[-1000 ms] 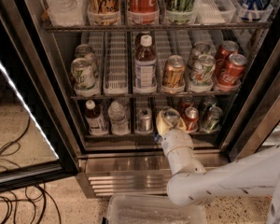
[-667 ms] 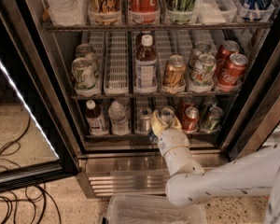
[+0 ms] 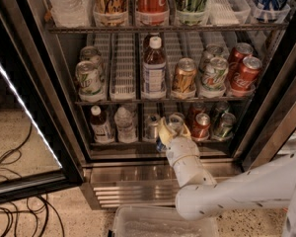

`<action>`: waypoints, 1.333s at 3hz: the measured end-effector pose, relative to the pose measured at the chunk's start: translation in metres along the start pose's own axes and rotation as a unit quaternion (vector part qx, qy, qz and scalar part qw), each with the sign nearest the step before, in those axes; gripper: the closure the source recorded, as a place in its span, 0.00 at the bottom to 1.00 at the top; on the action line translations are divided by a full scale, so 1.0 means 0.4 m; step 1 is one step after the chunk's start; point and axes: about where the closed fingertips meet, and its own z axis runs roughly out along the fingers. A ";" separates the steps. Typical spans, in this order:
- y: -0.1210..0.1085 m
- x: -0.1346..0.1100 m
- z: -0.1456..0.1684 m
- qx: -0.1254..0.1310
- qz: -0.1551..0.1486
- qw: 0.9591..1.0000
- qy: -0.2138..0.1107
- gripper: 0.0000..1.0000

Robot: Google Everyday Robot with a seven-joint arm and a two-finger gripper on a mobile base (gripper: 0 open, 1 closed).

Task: Pick redbull can from bottom shelf of fridge

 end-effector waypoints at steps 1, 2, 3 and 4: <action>0.028 -0.006 -0.053 -0.039 0.020 0.999 0.013 1.00; 0.124 -0.044 -0.131 -0.122 0.056 0.991 0.023 1.00; 0.199 -0.093 -0.198 -0.198 0.082 0.976 0.032 1.00; 0.260 -0.133 -0.257 -0.265 0.094 0.959 0.036 1.00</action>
Offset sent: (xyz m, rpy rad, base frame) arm -0.1274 0.0621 0.0608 0.1653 -0.0526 0.5171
